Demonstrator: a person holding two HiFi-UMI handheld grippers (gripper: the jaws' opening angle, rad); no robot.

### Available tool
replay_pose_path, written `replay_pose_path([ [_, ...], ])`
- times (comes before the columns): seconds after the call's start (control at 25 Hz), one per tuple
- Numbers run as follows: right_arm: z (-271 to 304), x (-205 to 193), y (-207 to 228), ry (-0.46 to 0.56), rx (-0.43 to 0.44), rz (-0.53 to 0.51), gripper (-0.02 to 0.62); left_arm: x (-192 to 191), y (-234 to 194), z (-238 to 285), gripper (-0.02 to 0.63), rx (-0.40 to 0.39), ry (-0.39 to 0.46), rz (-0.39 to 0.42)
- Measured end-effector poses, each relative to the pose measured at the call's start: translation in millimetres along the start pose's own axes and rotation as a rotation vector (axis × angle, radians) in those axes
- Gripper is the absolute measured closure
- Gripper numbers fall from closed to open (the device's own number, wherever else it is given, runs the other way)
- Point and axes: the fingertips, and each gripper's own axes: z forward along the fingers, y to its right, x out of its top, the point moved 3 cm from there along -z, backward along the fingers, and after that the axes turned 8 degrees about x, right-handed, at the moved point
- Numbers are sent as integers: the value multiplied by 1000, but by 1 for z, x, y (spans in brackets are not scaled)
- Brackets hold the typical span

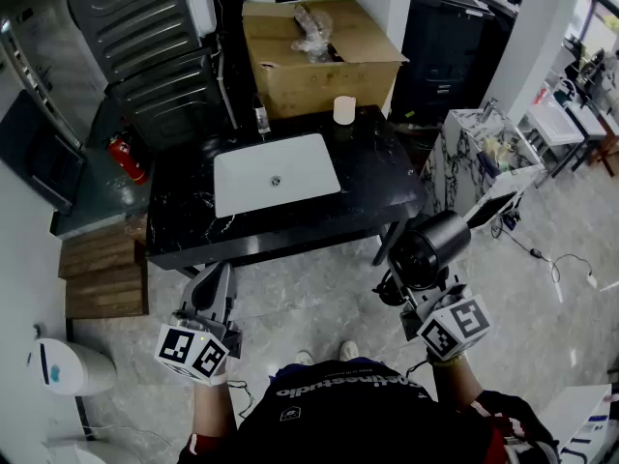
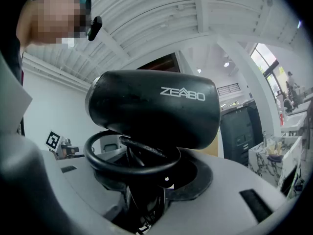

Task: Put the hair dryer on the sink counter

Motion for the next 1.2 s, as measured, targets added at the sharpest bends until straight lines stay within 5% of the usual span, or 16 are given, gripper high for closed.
replay_pose_path([
  [0.76,-3,2,14,-12,21,-17,374,-3,14,16,591,-10,-8,-4],
  [1.2,-18,-5,60,-39,10,6,373,-12,47,46,591,-8,-17,-6],
])
